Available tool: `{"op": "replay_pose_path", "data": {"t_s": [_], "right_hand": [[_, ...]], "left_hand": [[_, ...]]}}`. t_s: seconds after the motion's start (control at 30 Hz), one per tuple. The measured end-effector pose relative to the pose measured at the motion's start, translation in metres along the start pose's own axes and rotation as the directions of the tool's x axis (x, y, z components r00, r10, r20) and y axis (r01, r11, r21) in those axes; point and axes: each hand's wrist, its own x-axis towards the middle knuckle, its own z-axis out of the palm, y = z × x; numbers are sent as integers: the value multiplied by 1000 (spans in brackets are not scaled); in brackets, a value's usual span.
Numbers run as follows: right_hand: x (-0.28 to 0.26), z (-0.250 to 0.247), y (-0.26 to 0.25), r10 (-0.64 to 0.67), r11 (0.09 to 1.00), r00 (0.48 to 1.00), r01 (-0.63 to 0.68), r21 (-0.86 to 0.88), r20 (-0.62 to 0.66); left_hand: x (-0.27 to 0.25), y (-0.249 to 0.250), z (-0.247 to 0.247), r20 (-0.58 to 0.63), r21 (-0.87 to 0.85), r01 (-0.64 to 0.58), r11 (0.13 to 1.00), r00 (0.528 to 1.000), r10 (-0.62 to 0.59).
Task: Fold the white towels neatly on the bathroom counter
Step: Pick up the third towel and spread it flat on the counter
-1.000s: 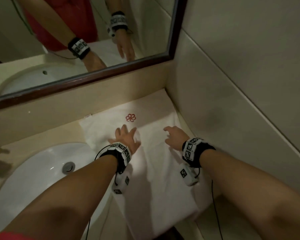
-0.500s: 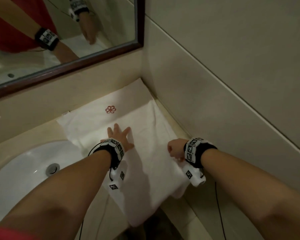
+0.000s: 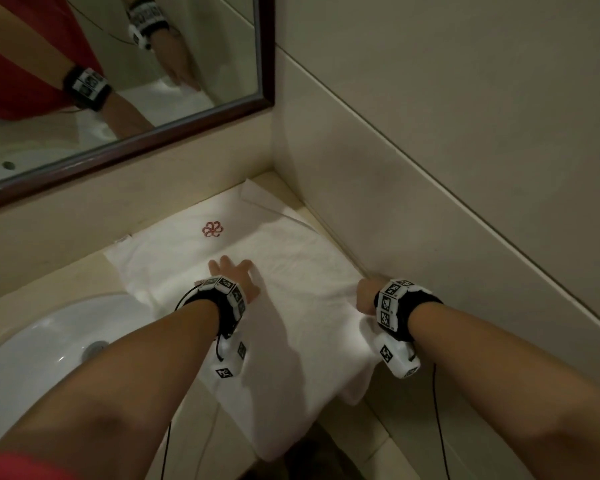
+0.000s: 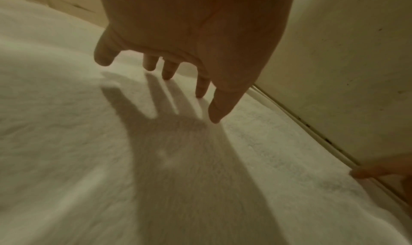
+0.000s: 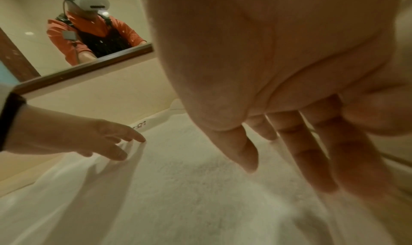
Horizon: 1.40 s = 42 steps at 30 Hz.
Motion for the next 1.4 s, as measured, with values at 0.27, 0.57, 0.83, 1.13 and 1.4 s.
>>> {"op": "replay_pose_path", "data": {"t_s": [0.27, 0.57, 0.83, 1.13, 1.4], "right_hand": [[5, -48, -25, -208, 930, 964, 248, 273, -165], [57, -87, -41, -343, 872, 889, 422, 248, -305], [85, -106, -55, -286, 898, 901, 371, 238, -326], [91, -109, -61, -261, 895, 902, 359, 265, -343], [85, -111, -64, -288, 896, 894, 378, 233, -343]], "left_hand": [[42, 36, -32, -142, -68, -84, 994, 987, 74], [100, 71, -71, -117, -32, -86, 996, 990, 81], [133, 81, -88, -235, -150, -145, 978, 966, 107], [140, 94, -91, -234, -170, -100, 980, 970, 58], [155, 110, -97, -112, -113, -192, 975, 977, 180]]}}
